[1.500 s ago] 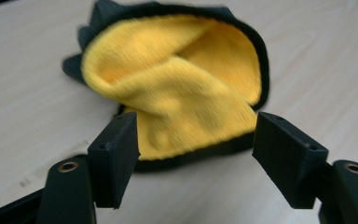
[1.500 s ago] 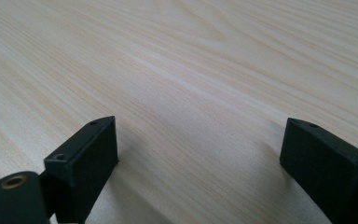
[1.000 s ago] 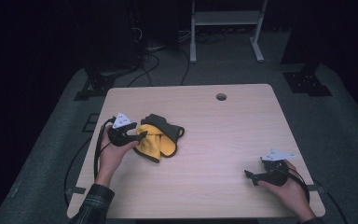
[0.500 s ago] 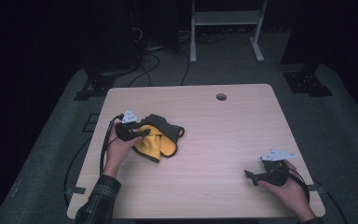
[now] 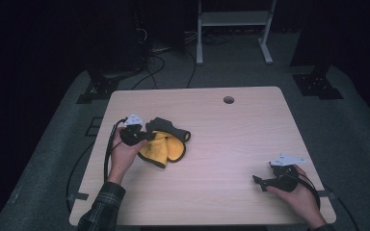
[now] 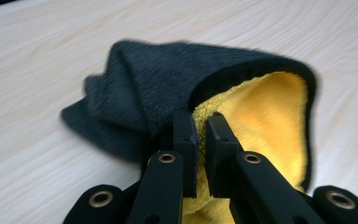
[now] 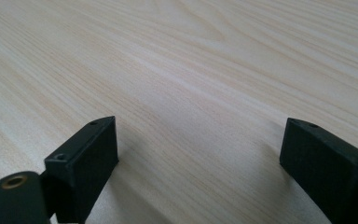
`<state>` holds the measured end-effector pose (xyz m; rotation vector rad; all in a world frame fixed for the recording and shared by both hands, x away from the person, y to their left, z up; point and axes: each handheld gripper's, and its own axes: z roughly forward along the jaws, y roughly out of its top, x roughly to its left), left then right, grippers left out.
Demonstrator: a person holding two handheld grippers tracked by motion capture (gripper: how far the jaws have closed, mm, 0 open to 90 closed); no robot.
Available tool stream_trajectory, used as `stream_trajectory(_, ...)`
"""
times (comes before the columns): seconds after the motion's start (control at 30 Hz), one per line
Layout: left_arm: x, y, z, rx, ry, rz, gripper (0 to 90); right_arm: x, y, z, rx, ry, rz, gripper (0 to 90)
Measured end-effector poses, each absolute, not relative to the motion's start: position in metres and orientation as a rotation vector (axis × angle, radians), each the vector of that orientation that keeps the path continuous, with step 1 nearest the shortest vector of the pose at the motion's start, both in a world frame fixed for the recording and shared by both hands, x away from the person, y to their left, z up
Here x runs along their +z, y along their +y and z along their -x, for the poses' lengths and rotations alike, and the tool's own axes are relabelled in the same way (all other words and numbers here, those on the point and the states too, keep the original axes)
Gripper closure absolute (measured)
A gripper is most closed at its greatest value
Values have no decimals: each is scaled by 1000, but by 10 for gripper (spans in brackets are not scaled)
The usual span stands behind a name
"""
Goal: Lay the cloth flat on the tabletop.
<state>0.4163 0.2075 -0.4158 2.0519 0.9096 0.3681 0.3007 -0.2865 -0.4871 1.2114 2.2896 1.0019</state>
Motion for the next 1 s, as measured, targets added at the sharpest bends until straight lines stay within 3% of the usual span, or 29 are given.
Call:
stream_trajectory(0.63,-360,150,-376,197,623,-1964,853,-487,-287,-301,1001,2290,-1211,101)
stream_trajectory(1.0,-352,108,-359,81,496,-1965,852,-487,-286,-301,1001,2289,-1214,101)
